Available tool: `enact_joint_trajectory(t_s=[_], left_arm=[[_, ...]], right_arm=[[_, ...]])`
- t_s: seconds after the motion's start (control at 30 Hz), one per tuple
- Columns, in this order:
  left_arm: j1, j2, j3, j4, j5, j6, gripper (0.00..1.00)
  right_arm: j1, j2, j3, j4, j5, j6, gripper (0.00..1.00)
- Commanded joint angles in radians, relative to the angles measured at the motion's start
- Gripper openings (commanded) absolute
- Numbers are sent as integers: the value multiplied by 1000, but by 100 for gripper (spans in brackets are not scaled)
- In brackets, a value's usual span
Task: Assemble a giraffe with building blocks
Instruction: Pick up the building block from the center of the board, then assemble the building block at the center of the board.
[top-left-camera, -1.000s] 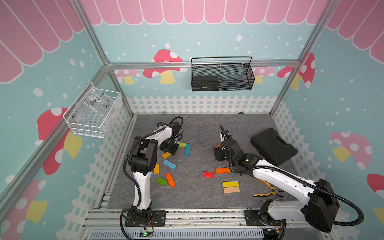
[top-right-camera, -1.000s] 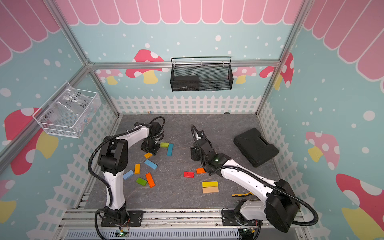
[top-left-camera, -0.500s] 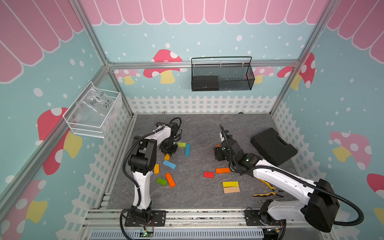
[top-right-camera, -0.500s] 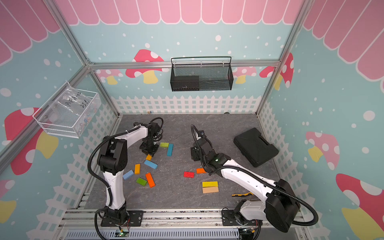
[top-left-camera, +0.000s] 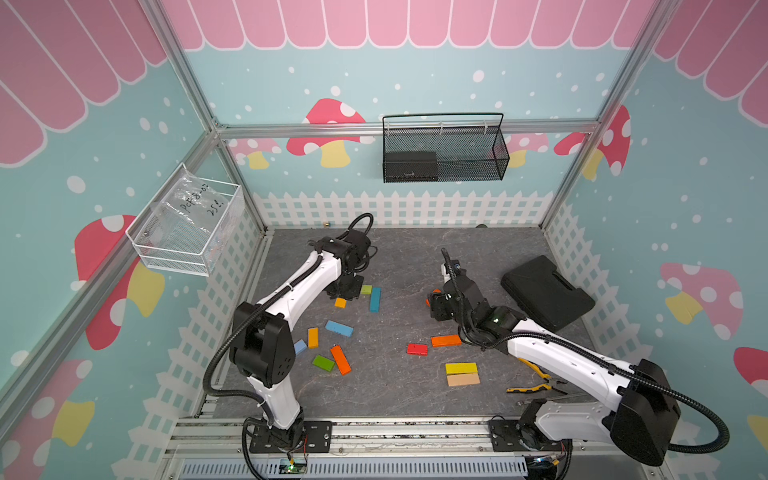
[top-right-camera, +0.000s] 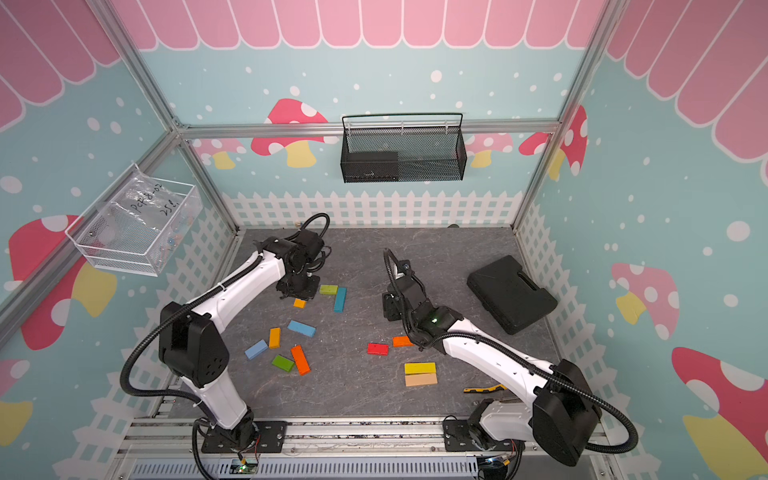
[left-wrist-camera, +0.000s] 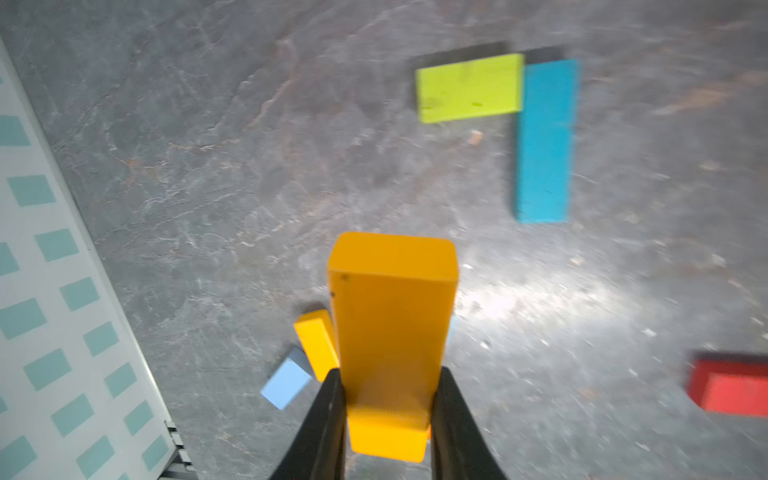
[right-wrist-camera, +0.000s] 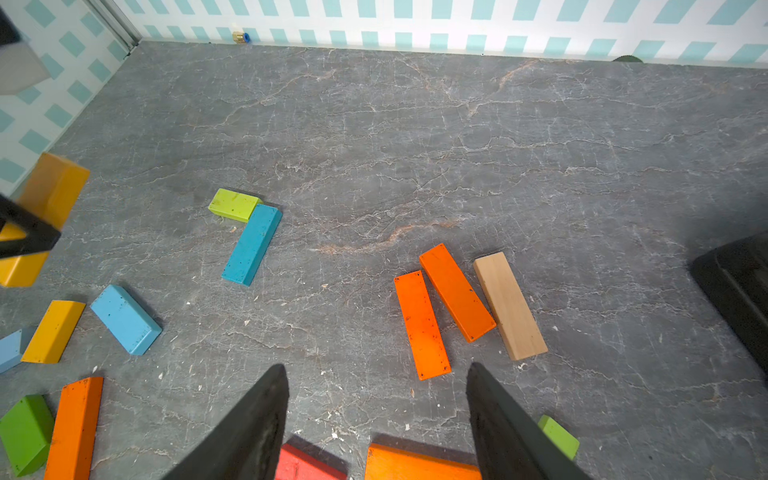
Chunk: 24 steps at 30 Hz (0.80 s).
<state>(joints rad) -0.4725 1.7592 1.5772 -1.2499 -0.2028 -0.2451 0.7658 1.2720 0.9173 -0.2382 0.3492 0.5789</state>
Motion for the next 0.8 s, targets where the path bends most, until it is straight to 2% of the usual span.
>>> enact_joint_trajectory(t_s=[0.0,0.17,0.27,0.47,0.77], left_arm=[[-97,7,-90,-41,20,-166,19],[-184,-19,-209,46,126,-322,19],[-224,6,-229,79,151,-359,19],[-247,95,-238,151,191,-376,21],[-228,211,-191,160,153,-362,25]], right_arm=[[-2,-22,-10,-4,24,22,70],[-3,-36,-23,-15,27,34,70],[-2,-45,-35,-14,30,37,70],[-2,-47,-45,-19,26,47,70],[-2,-50,-52,-24,34,50,70]])
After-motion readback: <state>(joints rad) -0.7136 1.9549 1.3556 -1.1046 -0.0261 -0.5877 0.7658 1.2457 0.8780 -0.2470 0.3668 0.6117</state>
